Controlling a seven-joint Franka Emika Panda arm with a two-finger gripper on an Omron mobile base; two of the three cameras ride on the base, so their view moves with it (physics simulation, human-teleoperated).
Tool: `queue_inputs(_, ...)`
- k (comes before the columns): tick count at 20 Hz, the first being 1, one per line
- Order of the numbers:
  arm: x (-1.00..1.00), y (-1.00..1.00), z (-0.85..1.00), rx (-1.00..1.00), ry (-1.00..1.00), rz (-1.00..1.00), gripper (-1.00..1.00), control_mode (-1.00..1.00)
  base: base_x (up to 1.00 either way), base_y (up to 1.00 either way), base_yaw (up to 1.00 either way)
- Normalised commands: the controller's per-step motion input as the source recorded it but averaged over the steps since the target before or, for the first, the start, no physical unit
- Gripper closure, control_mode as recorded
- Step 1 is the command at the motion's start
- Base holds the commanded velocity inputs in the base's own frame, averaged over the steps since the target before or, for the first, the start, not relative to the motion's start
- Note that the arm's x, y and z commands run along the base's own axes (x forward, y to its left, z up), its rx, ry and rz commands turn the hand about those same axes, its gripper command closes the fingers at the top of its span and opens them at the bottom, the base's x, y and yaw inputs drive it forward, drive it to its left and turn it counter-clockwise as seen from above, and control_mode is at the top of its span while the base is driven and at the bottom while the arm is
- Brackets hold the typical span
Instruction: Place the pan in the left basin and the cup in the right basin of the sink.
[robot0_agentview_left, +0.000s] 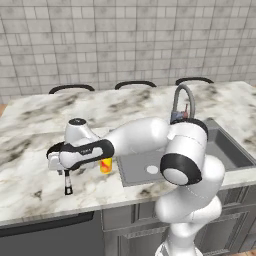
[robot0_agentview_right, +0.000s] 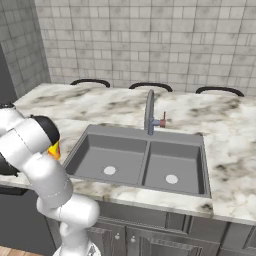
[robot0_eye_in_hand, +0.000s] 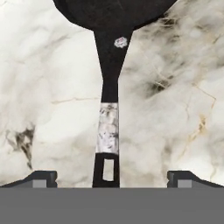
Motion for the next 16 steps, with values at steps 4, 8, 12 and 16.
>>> queue_inputs(4,0.14,0.08,-0.15,0.0,0.0,0.0,-1.0,-1.0,0.0,0.0,0.0)
queue_inputs(8,0.15,0.12,-0.16,0.0,0.0,0.0,-1.0,-1.0,0.0,0.0,0.0)
queue_inputs(12,0.1,0.15,-0.17,-0.01,0.0,0.0,-1.0,-1.0,0.0,0.0,0.0)
queue_inputs(16,0.09,0.14,-0.12,-0.01,0.0,0.0,-1.0,-1.0,0.0,0.0,0.0)
